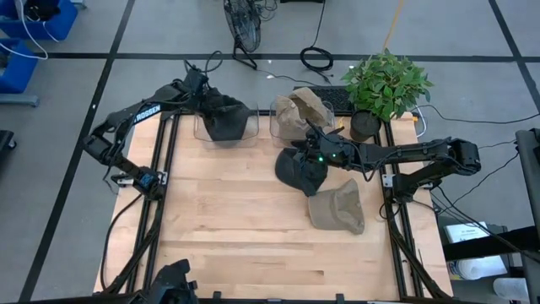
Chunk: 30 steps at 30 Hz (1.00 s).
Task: Pick & Place hat
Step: Put the black cap into the left transparent bin
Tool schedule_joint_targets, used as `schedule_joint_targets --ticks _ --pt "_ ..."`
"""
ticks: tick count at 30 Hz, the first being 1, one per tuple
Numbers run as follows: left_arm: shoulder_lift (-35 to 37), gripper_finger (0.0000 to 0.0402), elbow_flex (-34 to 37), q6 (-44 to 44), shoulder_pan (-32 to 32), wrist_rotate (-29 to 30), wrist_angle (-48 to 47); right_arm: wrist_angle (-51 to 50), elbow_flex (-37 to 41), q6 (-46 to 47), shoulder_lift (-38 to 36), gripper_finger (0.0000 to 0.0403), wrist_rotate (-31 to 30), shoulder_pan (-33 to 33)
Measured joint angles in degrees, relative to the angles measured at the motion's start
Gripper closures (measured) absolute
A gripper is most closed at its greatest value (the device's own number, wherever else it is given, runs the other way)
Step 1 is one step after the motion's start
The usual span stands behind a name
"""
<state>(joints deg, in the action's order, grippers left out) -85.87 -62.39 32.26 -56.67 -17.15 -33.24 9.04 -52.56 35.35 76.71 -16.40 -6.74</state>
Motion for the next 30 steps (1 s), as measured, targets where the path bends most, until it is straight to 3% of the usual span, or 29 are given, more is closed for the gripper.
schedule_joint_targets --ticks 14,20,24,30 --pt "0.50 0.0392 -0.02 2.26 -0.63 2.71 1.55 0.00 -0.03 0.66 0.00 0.0190 0.02 -0.01" --pt "0.50 0.0394 -0.39 2.92 -0.63 -0.53 -2.11 -0.02 -0.07 0.66 0.00 0.0190 0.02 -0.04" --pt "0.53 0.0396 -1.31 5.20 -0.62 2.69 -1.38 -0.14 -0.07 1.07 0.00 0.0190 0.01 -0.14" --pt "0.53 0.0371 -1.33 -0.28 -0.63 7.15 3.95 -0.24 -0.07 1.50 0.00 0.0190 0.00 -0.33"
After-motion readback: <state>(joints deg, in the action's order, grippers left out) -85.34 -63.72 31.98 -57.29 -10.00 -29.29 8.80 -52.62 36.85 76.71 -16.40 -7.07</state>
